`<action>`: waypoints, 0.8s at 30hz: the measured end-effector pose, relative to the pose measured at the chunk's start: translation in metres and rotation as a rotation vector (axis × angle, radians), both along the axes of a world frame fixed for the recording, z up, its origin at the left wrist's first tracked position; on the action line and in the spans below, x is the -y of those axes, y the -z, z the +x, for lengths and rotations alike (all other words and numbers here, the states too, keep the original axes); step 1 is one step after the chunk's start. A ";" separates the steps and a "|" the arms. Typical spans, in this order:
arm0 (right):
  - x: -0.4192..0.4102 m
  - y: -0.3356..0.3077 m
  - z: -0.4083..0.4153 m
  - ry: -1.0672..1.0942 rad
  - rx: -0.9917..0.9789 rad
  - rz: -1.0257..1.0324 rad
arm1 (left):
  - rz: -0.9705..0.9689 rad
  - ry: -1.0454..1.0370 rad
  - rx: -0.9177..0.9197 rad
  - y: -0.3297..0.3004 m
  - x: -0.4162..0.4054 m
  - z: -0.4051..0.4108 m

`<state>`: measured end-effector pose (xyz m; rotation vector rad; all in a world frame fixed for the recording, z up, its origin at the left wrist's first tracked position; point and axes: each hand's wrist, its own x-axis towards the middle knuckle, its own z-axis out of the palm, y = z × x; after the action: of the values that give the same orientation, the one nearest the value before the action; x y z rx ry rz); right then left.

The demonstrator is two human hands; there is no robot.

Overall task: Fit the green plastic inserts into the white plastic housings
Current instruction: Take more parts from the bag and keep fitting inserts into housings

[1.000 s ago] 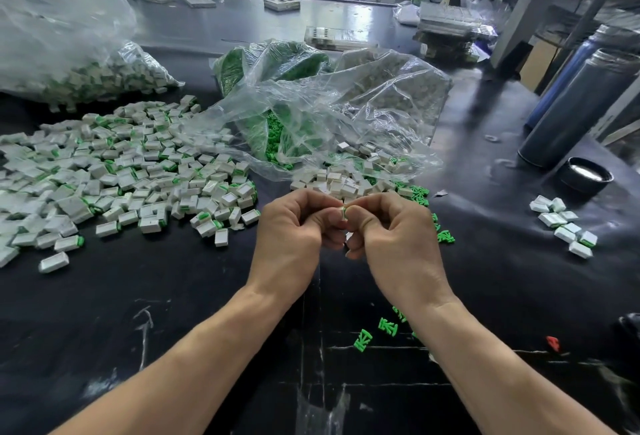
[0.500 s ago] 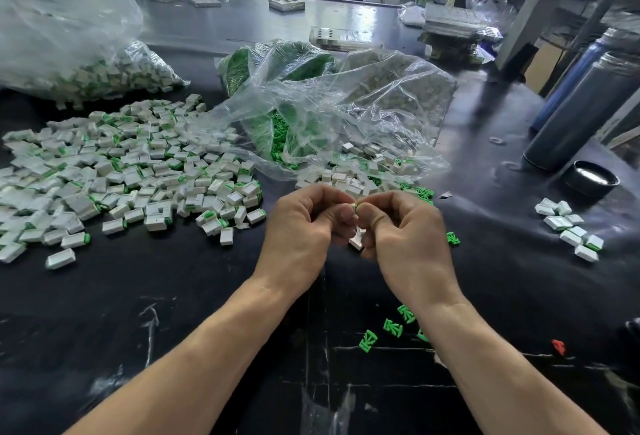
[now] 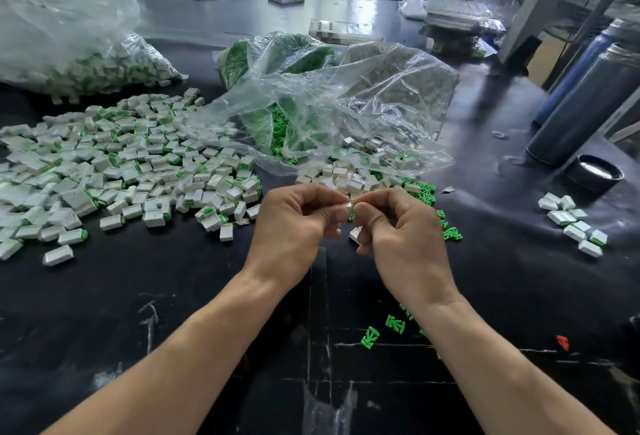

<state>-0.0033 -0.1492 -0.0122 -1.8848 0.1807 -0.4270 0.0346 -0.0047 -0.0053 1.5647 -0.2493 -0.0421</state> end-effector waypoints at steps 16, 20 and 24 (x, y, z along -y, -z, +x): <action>-0.017 -0.004 -0.005 0.040 0.017 0.286 | -0.180 -0.163 -0.063 0.008 0.018 -0.016; 0.000 -0.010 -0.004 -0.033 -0.056 0.261 | -0.082 -0.118 -0.023 0.010 0.016 -0.012; 0.011 -0.018 -0.001 -0.095 0.000 0.330 | -0.082 -0.031 0.036 0.004 0.014 -0.007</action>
<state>-0.0046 -0.1601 0.0061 -1.5619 0.1511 -0.3112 0.0272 -0.0185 -0.0088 1.4889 -0.2524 0.0205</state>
